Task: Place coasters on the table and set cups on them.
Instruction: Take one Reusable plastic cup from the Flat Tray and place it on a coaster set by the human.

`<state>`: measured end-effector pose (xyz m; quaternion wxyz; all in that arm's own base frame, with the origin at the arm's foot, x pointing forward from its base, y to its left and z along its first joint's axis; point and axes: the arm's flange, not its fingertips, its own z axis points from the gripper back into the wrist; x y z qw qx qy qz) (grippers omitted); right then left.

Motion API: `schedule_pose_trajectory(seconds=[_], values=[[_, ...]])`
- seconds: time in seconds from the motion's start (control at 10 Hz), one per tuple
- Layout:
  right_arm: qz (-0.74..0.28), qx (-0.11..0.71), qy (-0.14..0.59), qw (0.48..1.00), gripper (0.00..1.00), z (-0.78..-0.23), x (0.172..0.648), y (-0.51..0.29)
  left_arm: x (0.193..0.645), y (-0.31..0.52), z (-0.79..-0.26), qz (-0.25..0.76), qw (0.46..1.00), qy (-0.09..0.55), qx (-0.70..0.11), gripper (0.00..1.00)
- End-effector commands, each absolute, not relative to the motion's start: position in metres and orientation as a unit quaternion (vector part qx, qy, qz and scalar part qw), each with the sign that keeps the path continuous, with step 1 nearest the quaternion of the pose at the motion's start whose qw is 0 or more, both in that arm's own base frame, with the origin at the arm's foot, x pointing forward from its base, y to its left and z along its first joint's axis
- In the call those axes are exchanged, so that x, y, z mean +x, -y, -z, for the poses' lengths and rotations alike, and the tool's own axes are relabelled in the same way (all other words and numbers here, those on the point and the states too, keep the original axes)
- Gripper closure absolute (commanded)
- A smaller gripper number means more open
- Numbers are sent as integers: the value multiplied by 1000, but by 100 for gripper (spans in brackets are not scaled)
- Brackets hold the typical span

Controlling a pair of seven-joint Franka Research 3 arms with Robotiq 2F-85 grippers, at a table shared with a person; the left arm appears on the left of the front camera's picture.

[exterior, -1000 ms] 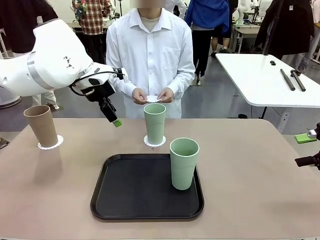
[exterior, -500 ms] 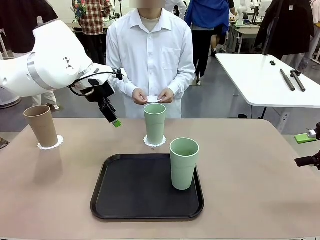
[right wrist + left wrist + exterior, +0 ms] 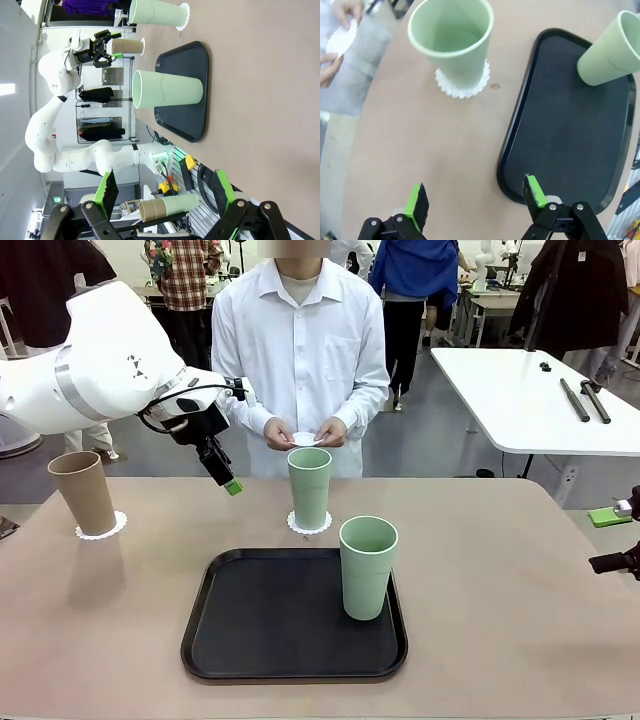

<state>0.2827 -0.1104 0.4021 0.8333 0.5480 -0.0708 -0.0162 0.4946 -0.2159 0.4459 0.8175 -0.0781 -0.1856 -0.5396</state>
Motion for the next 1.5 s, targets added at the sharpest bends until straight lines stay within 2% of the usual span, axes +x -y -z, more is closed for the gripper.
schedule_pose_trajectory(seconds=[0.0,0.1,0.3,0.5,0.7,0.9,1.0,1.1,1.4], values=[[14,555,74,829,0,-402,284,110,441,187,-447,442,876,190,-27,0],[14,555,74,829,0,-402,284,110,417,167,-452,427,884,178,-64,0],[14,555,74,829,0,-402,284,110,397,125,-475,379,911,145,-70,0],[14,555,74,829,0,-402,284,110,359,80,-468,305,941,116,-89,0],[14,555,74,829,0,-402,284,110,377,38,-485,246,960,65,-114,0],[14,555,74,829,0,-402,284,110,369,14,-472,184,979,22,-85,0],[14,555,74,829,0,-402,284,110,369,10,-469,172,982,26,-69,0],[14,555,74,829,0,-402,284,110,365,12,-472,214,970,49,-103,0],[14,555,74,829,0,-402,284,110,365,12,-472,214,970,49,-103,0]])
